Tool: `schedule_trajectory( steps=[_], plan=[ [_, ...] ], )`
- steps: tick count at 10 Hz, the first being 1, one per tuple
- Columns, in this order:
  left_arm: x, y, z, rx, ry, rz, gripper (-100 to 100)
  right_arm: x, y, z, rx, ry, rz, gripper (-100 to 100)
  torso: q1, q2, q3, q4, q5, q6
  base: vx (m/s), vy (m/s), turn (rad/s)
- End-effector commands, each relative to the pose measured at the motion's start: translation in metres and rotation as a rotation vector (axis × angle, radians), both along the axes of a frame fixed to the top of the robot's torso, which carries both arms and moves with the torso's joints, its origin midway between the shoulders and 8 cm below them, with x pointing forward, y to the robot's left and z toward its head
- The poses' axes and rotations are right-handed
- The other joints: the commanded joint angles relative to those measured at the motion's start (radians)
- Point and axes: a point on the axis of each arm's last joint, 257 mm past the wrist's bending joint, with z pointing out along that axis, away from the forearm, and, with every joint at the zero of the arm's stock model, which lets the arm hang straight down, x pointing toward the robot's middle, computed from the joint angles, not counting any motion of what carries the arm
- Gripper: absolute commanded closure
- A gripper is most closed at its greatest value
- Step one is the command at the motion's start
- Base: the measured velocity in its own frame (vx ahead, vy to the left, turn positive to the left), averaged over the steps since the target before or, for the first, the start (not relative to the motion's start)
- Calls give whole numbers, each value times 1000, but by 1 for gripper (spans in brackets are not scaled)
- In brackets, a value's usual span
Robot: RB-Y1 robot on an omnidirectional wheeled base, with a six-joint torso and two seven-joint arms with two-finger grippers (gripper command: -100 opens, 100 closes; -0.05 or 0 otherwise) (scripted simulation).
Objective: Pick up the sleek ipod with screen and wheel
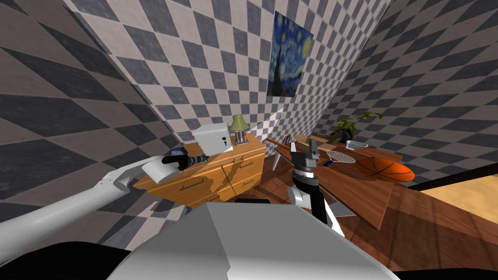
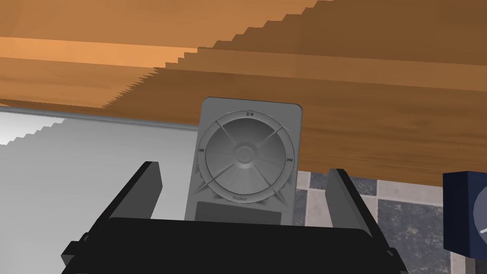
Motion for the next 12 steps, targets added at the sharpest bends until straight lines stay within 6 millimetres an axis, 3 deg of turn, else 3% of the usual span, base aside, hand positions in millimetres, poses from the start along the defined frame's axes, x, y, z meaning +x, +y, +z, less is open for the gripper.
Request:
schedule_trajectory(
  steps=[1,2,3,7,8,9,12],
  plan=[
    [3,6,-2,2,-6,-15,-100,0,0,0,0,0,0,0,0,0,0,0,0,0,37,-65,67],
    [1,5,-1,1,-2,-7,-100,0,0,0,0,0,0,0,-1,0,0,0,0,0,14,-34,17],
    [2,5,-1,2,-4,-11,100,0,0,0,0,0,0,0,1,1,1,0,0,0,0,0,0],
    [2,5,-1,3,-4,-10,100,0,0,0,0,0,0,0,4,3,2,1,1,1,0,0,0],
    [2,5,-1,3,-4,-10,0,0,0,0,0,0,0,0,3,3,2,1,1,1,0,0,0],
    [0,-1,0,1,0,0,100,0,0,0,0,0,0,0,3,3,2,1,1,1,-28,40,-121],
    [-5,-12,3,0,4,24,100,0,0,0,0,0,0,0,8,6,4,2,2,1,-46,77,-95]
  ],
)
